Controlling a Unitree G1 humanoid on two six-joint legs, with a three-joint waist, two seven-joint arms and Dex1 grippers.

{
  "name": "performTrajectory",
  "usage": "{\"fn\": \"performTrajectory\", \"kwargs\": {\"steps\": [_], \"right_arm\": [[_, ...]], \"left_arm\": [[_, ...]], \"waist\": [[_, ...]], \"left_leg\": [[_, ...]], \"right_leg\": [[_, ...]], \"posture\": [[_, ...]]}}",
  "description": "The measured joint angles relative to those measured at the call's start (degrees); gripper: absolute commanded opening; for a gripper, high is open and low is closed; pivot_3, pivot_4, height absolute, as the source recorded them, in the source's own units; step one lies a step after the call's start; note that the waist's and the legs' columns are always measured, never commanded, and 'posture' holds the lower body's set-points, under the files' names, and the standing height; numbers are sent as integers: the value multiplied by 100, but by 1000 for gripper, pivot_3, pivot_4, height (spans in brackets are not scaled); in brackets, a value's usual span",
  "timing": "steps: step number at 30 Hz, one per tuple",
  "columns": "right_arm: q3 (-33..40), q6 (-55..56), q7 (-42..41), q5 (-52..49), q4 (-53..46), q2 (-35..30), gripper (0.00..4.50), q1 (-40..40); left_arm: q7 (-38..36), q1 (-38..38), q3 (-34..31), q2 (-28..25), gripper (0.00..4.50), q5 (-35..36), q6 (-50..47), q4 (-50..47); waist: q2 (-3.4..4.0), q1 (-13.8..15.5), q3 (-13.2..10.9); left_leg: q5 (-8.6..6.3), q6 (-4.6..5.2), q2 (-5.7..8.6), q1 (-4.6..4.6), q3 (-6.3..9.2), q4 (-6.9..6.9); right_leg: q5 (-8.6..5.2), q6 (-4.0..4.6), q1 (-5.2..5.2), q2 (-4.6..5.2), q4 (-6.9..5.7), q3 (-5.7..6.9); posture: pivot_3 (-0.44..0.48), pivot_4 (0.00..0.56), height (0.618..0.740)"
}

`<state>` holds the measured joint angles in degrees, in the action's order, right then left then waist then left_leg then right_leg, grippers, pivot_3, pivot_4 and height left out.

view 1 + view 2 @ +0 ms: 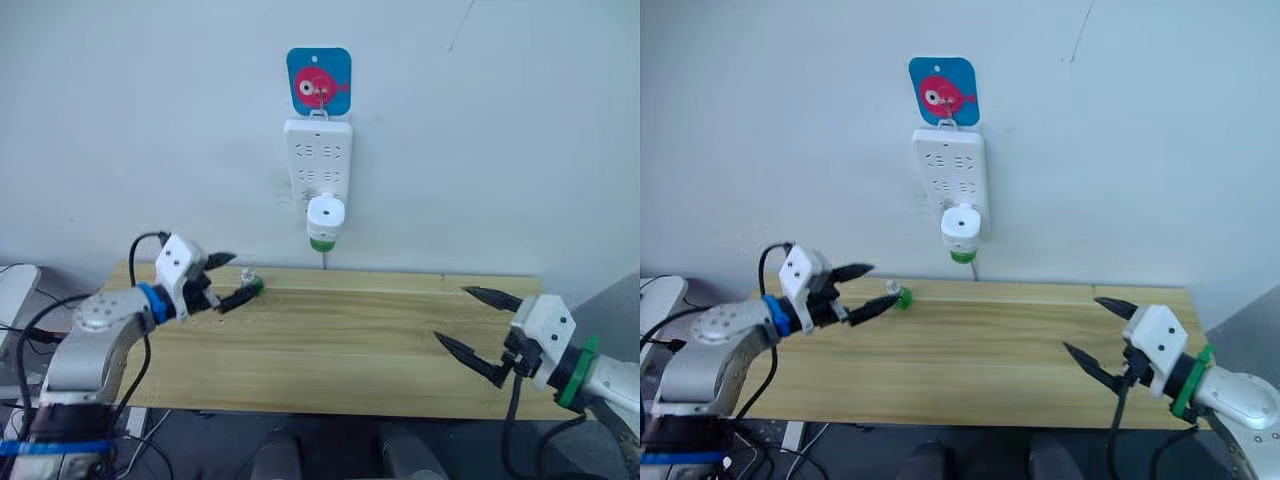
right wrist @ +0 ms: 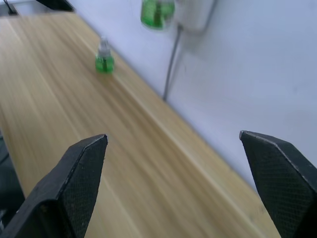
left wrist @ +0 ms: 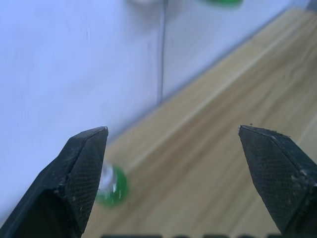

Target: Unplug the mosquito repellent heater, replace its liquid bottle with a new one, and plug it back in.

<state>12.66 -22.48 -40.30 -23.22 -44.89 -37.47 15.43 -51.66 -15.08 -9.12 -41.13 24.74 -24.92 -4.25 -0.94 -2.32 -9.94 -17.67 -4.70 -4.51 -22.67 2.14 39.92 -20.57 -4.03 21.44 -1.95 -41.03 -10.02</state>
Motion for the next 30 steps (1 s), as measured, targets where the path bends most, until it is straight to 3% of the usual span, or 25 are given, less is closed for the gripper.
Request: {"fn": "performTrajectory", "kwargs": {"steps": [2, 11, 19, 30], "right_arm": [[-46, -122, 142, -78, -155, 32, 4500, -79], [-283, -428, 649, -286, -343, 280, 4500, -649], [-735, -786, 1059, -293, -517, 437, 4500, -1064], [-820, -1132, 1295, -433, -691, 440, 4500, -1181]], "left_arm": [[40, -335, -1, 33, 3346, 103, -215, 30], [48, -1516, 77, 476, 3346, 244, -487, 816], [-431, -2630, 368, 739, 3346, 36, 56, 2257], [-1132, -3260, 612, 1043, 3346, -150, 532, 3138]], "waist": [[-1, -13, -52], [11, -113, -248], [14, -147, -390], [15, -112, -439]], "left_leg": [[0, 0, 0, -5, 15, -2], [3, 0, 2, -20, 63, 5], [5, -2, 2, -33, 102, 6], [20, -27, 9, -40, 128, 7]], "right_leg": [[-1, 2, 0, 0, 1, 16], [1, 11, -4, 0, -2, 59], [-4, 22, -4, 2, -2, 103], [-7, 27, -13, 10, -4, 127]], "posture": [[-103, 199, 697], [-140, 237, 697], [-149, 253, 697], [-172, 257, 697]]}}
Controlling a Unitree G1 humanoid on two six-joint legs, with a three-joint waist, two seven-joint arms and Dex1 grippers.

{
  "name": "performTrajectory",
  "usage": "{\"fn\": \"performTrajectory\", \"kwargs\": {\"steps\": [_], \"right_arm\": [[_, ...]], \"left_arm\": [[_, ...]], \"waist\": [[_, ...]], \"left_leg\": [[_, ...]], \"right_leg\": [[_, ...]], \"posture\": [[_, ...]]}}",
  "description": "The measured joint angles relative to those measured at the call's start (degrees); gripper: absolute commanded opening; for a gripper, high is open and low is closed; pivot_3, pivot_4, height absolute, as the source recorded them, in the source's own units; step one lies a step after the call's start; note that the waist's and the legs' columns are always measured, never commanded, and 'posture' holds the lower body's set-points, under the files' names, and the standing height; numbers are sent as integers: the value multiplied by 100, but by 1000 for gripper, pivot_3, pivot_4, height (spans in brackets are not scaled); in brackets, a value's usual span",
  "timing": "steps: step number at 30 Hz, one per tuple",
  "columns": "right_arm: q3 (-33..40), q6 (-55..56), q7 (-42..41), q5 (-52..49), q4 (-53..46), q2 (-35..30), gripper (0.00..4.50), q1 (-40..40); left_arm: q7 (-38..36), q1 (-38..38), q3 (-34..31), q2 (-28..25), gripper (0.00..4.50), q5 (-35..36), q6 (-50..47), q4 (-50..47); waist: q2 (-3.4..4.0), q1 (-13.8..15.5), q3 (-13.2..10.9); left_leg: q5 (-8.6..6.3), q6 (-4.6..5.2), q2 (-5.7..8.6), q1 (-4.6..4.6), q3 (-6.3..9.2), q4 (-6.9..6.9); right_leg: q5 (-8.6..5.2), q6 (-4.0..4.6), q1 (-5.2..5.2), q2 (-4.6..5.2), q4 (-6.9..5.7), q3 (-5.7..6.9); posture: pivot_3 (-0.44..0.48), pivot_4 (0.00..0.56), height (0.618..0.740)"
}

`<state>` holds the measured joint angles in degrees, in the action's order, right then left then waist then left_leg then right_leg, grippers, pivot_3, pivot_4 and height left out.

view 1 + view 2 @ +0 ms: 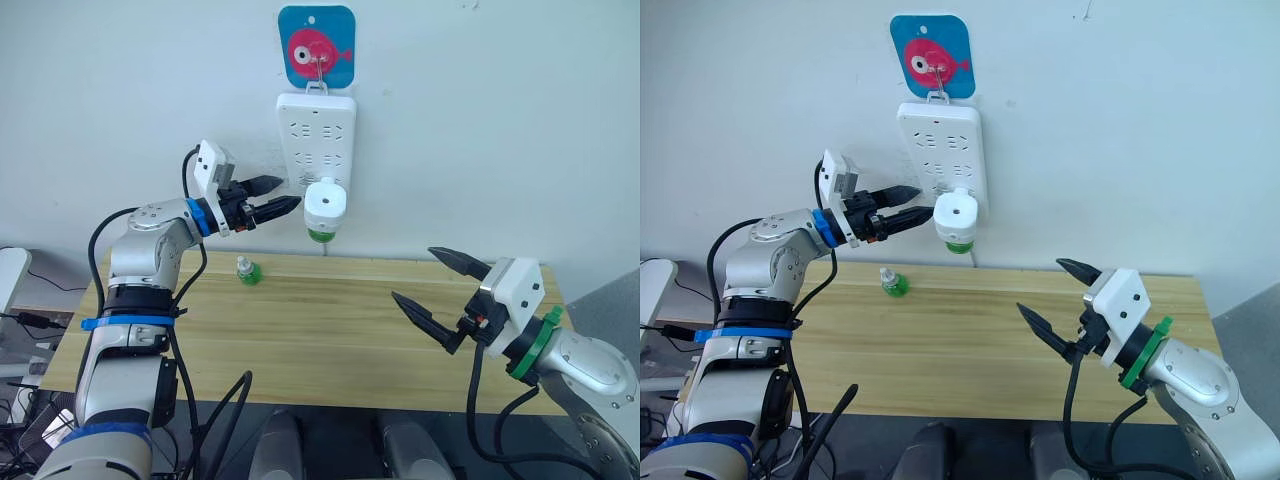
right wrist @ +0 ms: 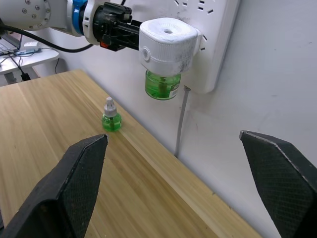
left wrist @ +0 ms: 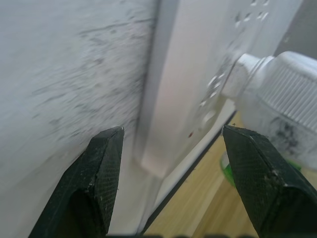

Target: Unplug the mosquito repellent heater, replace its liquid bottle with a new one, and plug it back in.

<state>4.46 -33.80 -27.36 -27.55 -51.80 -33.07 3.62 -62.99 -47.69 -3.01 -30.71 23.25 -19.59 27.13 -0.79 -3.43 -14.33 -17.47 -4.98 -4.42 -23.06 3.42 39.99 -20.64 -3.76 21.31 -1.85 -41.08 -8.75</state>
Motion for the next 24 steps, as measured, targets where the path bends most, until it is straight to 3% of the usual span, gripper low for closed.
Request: {"fn": "performTrajectory", "kwargs": {"steps": [16, 24], "right_arm": [[116, -337, 129, -301, -182, -132, 4500, -69], [104, -478, 166, -415, -182, -144, 4500, -331]], "left_arm": [[-445, -51, 54, 59, 3346, -63, -10, -309], [-8, -18, 29, 92, 3346, -175, 169, -267]], "waist": [[-1, -140, -23], [-3, -171, -42]], "left_leg": [[13, -23, 0, -15, 12, -4], [21, -29, 0, -14, 20, -3]], "right_leg": [[0, 0, 7, 0, 4, 8], [4, 2, 6, -1, -6, 11]], "posture": [[-178, 252, 697], [-175, 253, 697]]}}
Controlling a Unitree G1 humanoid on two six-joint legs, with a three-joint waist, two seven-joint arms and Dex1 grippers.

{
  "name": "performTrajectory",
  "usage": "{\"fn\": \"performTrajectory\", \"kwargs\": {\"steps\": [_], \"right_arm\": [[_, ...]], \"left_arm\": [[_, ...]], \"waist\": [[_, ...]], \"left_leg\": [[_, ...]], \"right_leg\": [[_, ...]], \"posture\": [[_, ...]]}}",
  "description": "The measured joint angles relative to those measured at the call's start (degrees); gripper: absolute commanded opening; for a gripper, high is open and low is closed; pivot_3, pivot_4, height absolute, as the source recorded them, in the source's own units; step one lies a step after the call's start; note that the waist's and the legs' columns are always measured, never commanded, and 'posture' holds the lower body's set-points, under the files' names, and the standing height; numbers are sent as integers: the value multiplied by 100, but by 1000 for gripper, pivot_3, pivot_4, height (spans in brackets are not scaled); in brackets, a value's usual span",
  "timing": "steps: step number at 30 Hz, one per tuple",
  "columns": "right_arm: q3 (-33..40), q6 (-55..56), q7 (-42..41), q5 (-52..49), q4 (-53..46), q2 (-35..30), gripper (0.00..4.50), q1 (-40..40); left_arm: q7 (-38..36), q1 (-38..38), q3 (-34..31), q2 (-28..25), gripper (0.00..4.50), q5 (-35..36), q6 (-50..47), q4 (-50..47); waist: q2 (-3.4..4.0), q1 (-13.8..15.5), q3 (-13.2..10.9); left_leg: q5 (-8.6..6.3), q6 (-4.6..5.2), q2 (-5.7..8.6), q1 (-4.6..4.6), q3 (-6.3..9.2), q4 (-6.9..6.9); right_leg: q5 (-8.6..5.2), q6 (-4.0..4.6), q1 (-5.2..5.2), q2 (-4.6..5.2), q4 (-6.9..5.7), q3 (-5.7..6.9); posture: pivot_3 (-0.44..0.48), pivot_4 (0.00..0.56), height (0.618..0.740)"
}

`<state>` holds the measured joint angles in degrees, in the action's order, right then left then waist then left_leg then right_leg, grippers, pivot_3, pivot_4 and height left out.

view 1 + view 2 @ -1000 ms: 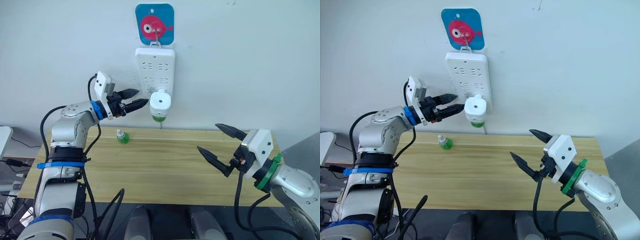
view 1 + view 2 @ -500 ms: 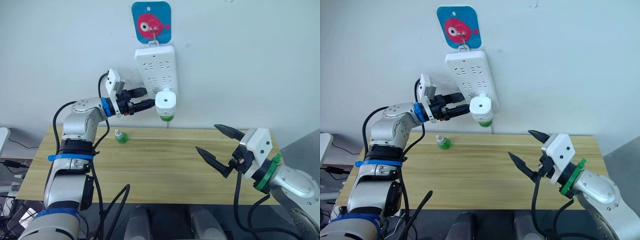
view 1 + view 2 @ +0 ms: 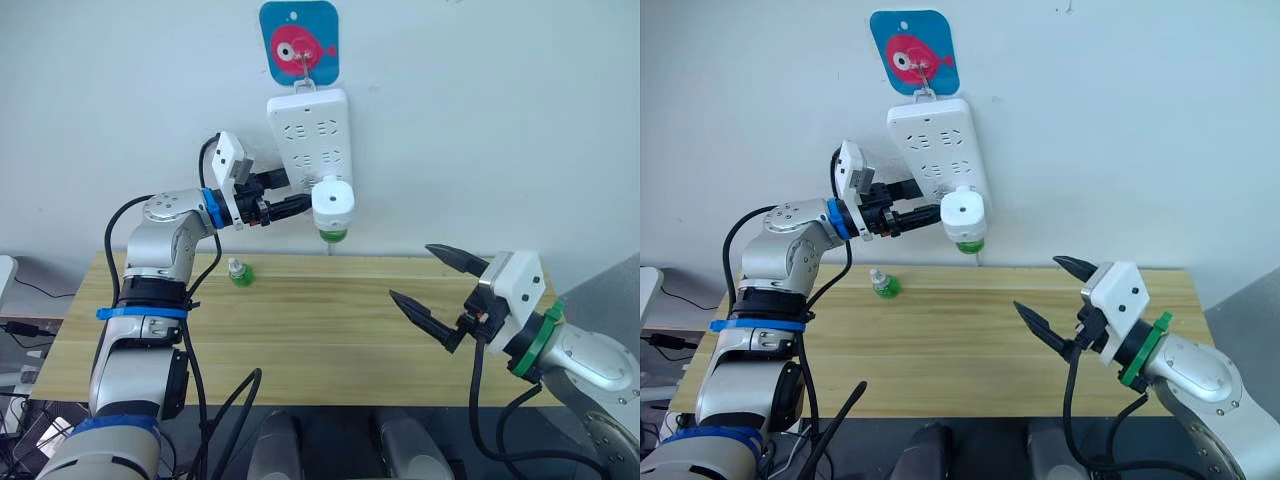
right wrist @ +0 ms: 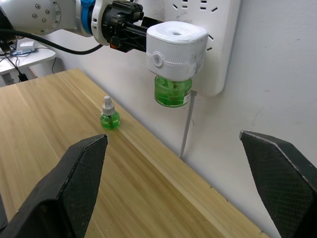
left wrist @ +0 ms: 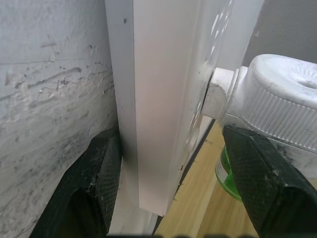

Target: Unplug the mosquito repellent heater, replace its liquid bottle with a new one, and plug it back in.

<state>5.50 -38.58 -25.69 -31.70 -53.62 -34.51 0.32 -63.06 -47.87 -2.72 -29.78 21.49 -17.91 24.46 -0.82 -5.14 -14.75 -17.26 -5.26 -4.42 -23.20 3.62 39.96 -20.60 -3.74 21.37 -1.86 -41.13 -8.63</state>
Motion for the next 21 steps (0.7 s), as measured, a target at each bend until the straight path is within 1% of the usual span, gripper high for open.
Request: {"fn": "performTrajectory", "kwargs": {"steps": [2, 3, 4, 5, 8, 9, 12, 18, 21], "right_arm": [[-5, -23, 2, -50, 0, 0, 4500, -110], [-8, -34, 2, -79, 0, 0, 4500, -167], [-12, -51, 2, -106, 0, 0, 4500, -201], [-26, -67, 11, -106, 0, 0, 4500, -233], [-150, -73, 177, -80, 0, 95, 4500, -431], [-226, -81, 256, -50, 1, 137, 4500, -482], [-476, -243, 686, 153, 1, 374, 4500, -770], [-1069, -990, 1669, 512, 1, 979, 4500, -1537], [-1296, -1409, 2039, 627, 2, 1231, 4500, -1822]], "left_arm": [[-10, 31, -2, -5, 3346, 56, -137, -108], [-17, 41, -1, -9, 2987, 98, -193, -175], [-20, 50, -2, -17, 2809, 114, -233, -222], [-20, 65, -9, -30, 2540, 140, -312, -273], [-46, 255, -47, -83, 1600, 290, -551, -645], [-104, 305, -31, -88, 1367, 323, -591, -794], [-60, 354, -25, -93, 1305, 338, -731, -940], [23, 421, -27, -112, 1305, 338, -841, -1165], [57, 434, -30, -137, 1305, 338, -872, -1276]], "waist": [[-1, -1, -5], [-2, 0, -10], [-2, 1, -16], [-2, 2, -19], [2, -6, -25], [2, -3, -26], [4, -6, -31], [7, -5, -36], [7, -5, -36]], "left_leg": [[0, -1, 0, -1, 1, 0], [0, -1, 0, -1, 2, -1], [2, -5, 0, -3, 5, -1], [7, -14, 0, -4, 7, -2], [11, -21, -2, -19, 14, -7], [12, -22, -2, -21, 20, -7], [13, -23, -2, -23, 25, -4], [18, -33, -1, -27, 33, -4], [22, -39, -1, -65, 48, -3]], "right_leg": [[0, 0, 0, 0, 0, 2], [0, 0, 0, 0, 1, 3], [0, 0, 1, 0, 2, 6], [0, 0, 2, 0, 4, 9], [-1, 2, 14, 0, 6, 17], [-2, 3, 14, 0, 7, 25], [-1, 3, 16, 0, 2, 27], [-1, 4, 19, 0, 1, 34], [-1, 5, 52, 1, -2, 48]], "posture": [[-175, 255, 697], [-175, 255, 697], [-174, 255, 697], [-174, 255, 697], [-168, 253, 697], [-166, 253, 697], [-163, 254, 697], [-166, 254, 697], [-168, 254, 697]]}}
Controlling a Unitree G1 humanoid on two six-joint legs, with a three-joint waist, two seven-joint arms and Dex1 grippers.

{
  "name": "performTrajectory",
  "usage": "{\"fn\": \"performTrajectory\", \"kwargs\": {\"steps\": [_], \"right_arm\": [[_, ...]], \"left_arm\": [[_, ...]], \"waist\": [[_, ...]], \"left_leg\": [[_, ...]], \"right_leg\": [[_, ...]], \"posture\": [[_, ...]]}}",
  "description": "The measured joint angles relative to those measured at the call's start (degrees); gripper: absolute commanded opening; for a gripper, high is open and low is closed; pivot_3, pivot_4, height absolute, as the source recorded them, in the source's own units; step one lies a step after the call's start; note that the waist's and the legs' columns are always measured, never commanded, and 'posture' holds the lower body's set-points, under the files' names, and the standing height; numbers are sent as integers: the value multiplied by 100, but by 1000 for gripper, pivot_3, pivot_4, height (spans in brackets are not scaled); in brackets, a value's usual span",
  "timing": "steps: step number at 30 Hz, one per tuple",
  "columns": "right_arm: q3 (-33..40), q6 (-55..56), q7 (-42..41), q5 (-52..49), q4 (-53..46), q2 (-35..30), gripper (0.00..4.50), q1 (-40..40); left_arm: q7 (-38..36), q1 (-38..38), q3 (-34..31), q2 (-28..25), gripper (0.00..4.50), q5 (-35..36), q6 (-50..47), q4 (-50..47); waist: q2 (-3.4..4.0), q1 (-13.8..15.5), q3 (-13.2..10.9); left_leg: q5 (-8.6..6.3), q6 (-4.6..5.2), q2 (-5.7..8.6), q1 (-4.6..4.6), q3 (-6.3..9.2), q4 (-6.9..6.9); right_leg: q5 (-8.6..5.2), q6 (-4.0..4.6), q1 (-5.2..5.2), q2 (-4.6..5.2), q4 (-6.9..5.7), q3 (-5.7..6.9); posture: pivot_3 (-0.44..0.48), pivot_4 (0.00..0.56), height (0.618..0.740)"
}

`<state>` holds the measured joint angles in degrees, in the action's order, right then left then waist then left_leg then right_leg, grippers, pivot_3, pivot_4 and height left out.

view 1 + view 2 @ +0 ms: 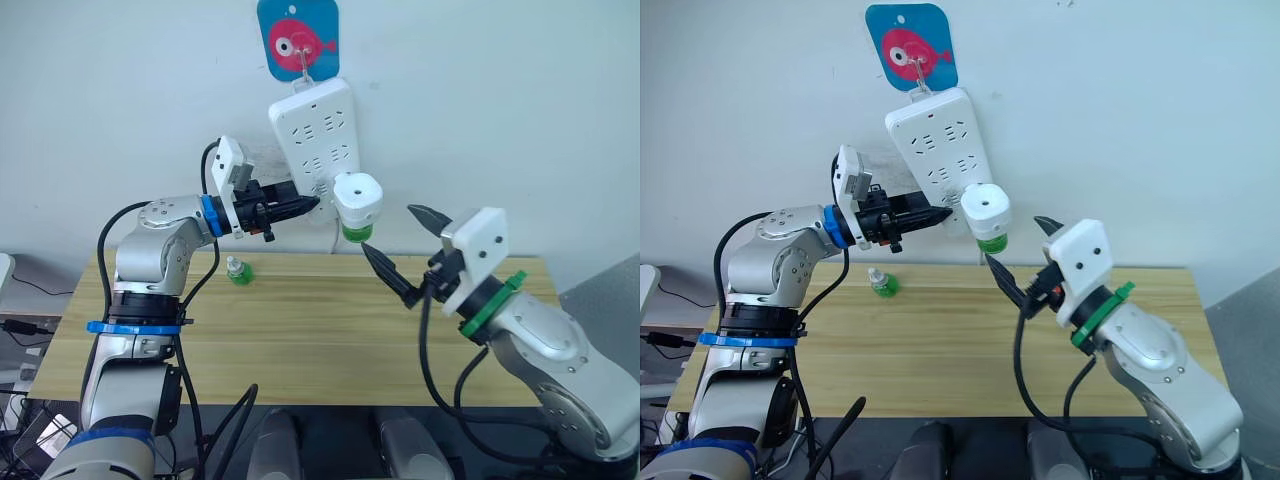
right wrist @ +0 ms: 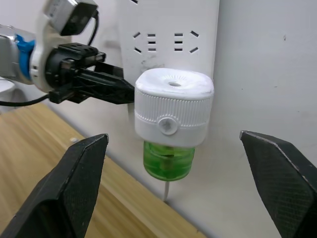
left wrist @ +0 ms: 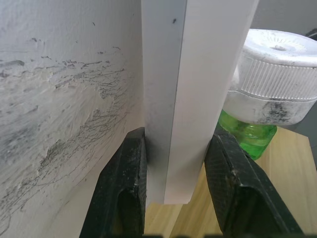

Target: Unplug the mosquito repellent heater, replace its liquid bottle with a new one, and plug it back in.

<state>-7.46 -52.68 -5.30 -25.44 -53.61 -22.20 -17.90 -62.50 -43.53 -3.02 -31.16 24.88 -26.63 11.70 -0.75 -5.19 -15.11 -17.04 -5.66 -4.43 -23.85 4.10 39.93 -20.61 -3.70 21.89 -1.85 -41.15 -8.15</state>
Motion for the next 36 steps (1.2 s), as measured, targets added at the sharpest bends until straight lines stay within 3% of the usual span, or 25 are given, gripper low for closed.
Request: {"fn": "performTrajectory", "kwargs": {"steps": [6, 21, 24, 27, 36], "right_arm": [[-405, -290, 533, 424, 435, 615, 4500, -561], [-735, -228, 783, 1244, 1459, 1459, 4500, -1255], [-742, -160, 761, 1300, 1580, 1580, 3893, -1267], [-752, -160, 748, 1337, 1643, 1688, 2959, -1283], [-542, -705, 549, 1273, 1164, 1483, 2983, -1294]], "left_arm": [[54, 14, -2, -18, 1305, 0, -44, -88], [67, 22, -1, -18, 1305, -1, -44, -131], [72, 23, -1, -18, 1305, -3, -44, -138], [95, 22, 0, -17, 1305, -10, -40, -141], [151, 26, 189, -10, 1305, -109, 377, -126]], "waist": [[1, -5, 0], [3, -17, -2], [4, -18, -2], [5, -21, -3], [5, -24, -3]], "left_leg": [[8, -13, 1, -23, 9, -2], [14, -23, 1, -41, 36, -1], [15, -23, 1, -44, 42, -2], [17, -26, 2, -46, 46, -1], [24, -33, 48, -55, 60, -6]], "right_leg": [[1, 1, 23, 3, -9, 13], [2, 3, 37, 17, -19, 81], [2, 5, 38, 24, -21, 102], [3, 6, 38, 26, -23, 106], [2, 7, 39, 85, -24, 144]], "posture": [[-162, 252, 697], [-154, 253, 697], [-154, 253, 697], [-153, 250, 697], [-158, 251, 697]]}}
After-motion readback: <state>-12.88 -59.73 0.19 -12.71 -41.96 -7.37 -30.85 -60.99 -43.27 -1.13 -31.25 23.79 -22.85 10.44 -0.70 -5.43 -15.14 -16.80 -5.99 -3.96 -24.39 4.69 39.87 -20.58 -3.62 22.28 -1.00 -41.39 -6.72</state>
